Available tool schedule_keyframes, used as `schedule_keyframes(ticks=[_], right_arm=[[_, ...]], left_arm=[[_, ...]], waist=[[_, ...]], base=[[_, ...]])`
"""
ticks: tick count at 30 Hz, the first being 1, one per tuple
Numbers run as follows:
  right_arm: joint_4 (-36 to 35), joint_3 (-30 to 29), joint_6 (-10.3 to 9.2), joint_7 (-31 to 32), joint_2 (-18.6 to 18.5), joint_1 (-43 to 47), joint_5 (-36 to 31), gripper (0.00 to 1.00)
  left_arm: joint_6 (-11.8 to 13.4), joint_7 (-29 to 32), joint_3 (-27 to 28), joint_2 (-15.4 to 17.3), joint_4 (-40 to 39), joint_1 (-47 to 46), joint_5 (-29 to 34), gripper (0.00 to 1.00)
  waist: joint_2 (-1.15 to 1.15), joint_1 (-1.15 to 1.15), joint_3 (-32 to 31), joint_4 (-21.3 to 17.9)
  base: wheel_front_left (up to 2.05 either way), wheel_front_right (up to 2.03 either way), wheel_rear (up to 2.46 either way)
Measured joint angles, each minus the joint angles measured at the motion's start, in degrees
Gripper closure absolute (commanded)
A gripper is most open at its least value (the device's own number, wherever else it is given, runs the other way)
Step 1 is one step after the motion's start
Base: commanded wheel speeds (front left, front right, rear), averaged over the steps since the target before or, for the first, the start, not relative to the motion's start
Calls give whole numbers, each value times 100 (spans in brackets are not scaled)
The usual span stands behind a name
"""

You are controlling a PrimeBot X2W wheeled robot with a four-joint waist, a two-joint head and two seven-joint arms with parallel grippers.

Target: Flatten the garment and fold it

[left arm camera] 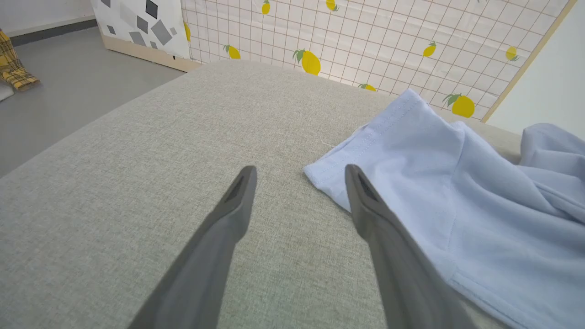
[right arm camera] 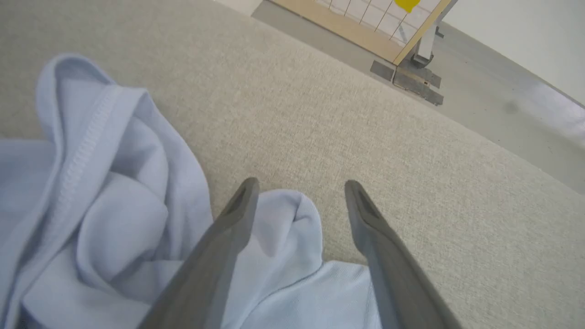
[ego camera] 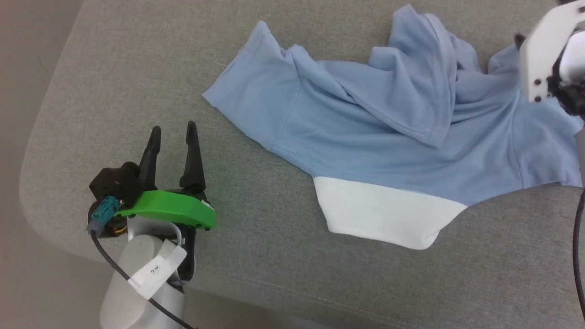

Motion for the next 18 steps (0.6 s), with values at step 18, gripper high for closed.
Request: schedule_keyframes(ticks=[18], right_arm=[[-1866,-2008,-2,-3378,927,2944,1294,0]], left_arm=[[112,143,201,181,246,495,30,0]], waist=[[0,-1,-1027,-709]], base=[[0,0,0]])
